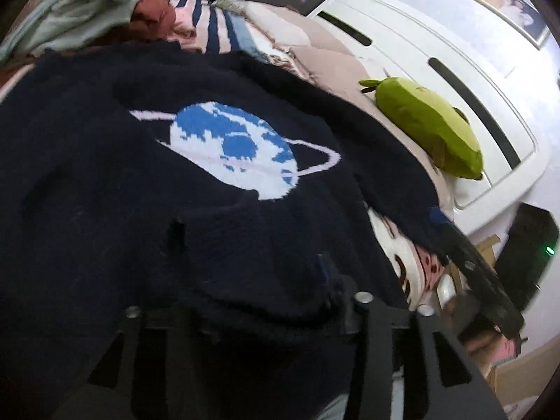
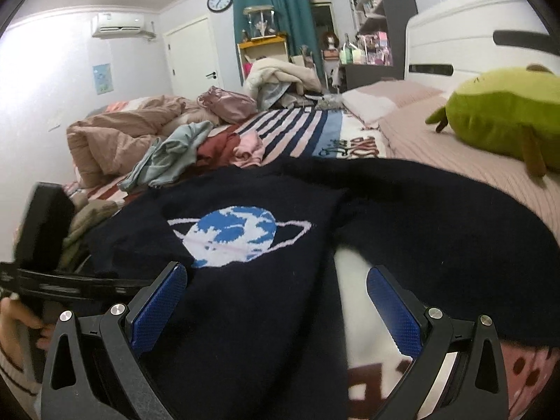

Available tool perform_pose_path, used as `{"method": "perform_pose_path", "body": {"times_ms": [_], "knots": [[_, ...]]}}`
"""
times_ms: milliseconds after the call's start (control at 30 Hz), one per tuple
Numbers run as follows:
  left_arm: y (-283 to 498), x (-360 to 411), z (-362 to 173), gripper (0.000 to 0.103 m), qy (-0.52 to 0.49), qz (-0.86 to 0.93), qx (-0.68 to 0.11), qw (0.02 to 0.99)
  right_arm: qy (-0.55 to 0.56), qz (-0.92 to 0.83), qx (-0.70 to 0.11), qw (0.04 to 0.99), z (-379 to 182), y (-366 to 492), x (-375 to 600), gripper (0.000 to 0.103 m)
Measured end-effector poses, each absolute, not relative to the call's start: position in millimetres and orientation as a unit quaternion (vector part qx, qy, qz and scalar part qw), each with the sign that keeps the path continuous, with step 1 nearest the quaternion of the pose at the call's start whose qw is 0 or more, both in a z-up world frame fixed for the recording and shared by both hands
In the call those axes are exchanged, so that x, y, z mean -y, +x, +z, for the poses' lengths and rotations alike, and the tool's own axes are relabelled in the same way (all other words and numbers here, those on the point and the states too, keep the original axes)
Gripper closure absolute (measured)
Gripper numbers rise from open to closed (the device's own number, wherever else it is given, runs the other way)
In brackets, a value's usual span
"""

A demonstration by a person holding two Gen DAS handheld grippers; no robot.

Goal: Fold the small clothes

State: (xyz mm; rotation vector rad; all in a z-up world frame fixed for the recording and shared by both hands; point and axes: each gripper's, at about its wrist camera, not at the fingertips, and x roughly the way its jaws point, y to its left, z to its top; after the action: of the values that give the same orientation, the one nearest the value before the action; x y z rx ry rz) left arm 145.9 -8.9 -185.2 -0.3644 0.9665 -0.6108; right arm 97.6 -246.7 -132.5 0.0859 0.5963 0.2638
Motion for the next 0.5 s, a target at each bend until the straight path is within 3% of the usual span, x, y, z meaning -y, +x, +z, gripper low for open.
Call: {"method": "perform_pose_path", "body": {"times_ms": [233, 500], "knots": [[100.8, -60.4, -134.7, 0.048, -0.145, -0.201, -0.381, 0.891, 0.048, 0.174, -0.307, 0.934, -136.3, 102.4, 201.4, 0.001], [54.3, -124.6, -102.2, 0.036, -0.093, -0.115, -0.315, 0.937, -0.030, 0.216, -0.348, 0.912, -164.6, 113.2, 98.3, 0.002]]}}
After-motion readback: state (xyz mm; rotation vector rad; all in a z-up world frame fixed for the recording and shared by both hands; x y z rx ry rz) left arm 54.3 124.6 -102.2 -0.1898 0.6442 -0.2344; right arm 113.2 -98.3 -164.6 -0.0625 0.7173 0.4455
